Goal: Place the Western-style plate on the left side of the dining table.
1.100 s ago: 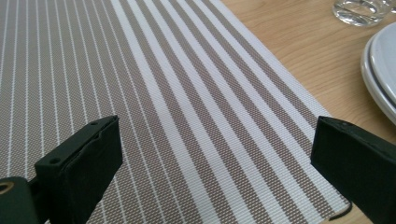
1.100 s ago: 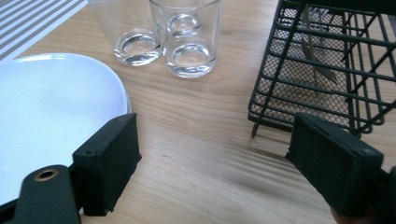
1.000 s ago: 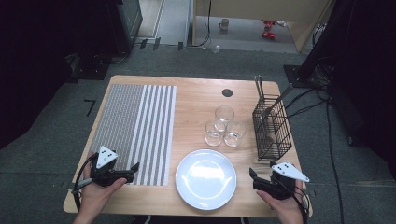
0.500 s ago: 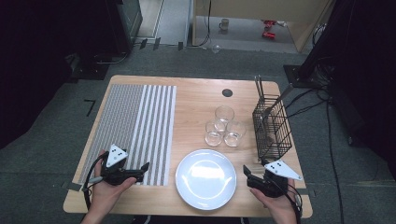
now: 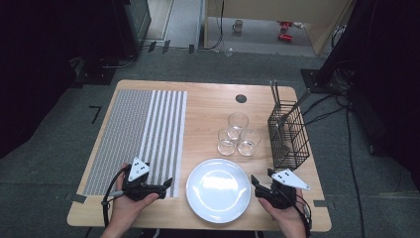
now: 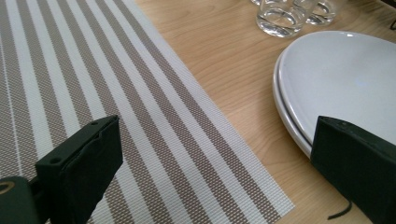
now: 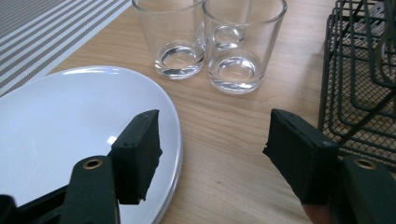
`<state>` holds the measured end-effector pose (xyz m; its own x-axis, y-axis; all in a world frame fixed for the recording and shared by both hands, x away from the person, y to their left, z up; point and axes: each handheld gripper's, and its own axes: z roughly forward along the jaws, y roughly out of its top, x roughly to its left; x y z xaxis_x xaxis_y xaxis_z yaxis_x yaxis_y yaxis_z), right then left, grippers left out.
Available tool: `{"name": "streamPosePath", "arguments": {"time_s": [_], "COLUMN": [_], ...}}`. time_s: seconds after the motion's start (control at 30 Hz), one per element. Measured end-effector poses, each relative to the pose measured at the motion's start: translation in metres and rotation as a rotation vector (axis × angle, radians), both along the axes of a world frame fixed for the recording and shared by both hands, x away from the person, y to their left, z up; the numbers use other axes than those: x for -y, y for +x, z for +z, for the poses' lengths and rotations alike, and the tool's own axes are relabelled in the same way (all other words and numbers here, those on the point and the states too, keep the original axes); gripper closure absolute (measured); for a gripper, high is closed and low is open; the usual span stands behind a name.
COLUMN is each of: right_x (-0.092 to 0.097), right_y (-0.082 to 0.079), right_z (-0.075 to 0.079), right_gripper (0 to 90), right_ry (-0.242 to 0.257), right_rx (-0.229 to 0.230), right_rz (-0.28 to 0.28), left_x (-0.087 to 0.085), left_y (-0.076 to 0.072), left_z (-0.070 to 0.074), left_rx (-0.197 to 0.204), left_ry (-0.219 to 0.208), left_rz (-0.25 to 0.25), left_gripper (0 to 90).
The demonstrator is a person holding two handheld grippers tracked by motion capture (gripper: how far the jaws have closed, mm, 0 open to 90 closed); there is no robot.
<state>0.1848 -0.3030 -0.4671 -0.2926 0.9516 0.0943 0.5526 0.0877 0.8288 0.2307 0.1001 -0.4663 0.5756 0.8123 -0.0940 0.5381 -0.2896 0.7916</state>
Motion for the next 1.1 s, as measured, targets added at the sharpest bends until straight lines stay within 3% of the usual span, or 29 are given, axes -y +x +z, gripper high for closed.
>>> {"name": "streamPosePath", "arguments": {"time_s": [0.23, 0.33, 0.63, 0.73, 0.9, 1.1], "right_x": [-0.006, -0.006, -0.009, -0.011, -0.011, -0.013], "right_y": [0.001, 0.001, 0.001, 0.000, -0.001, -0.004], "right_z": [-0.007, -0.010, -0.020, -0.022, -0.024, -0.030], "right_gripper": [45.7, 50.6, 55.5, 57.3, 63.5, 65.5], "right_ry": [0.018, 0.027, 0.045, 0.046, 0.058, 0.097], "right_rx": [-0.011, -0.002, -0.026, -0.035, -0.045, -0.068], "right_rz": [0.000, -0.016, -0.009, -0.006, -0.036, -0.024], "left_x": [0.013, 0.019, 0.034, 0.037, 0.041, 0.043], "left_y": [-0.003, -0.004, -0.008, -0.011, -0.014, -0.017], "left_z": [-0.002, -0.004, -0.012, -0.015, -0.021, -0.024], "left_rx": [-0.001, 0.007, -0.019, -0.007, -0.031, -0.049], "left_ry": [-0.024, -0.025, -0.044, -0.047, -0.076, -0.098], "left_rz": [-0.017, -0.022, -0.053, -0.045, -0.062, -0.072], "left_gripper": [2.5, 6.5, 6.6, 14.6, 15.2, 21.4]}}
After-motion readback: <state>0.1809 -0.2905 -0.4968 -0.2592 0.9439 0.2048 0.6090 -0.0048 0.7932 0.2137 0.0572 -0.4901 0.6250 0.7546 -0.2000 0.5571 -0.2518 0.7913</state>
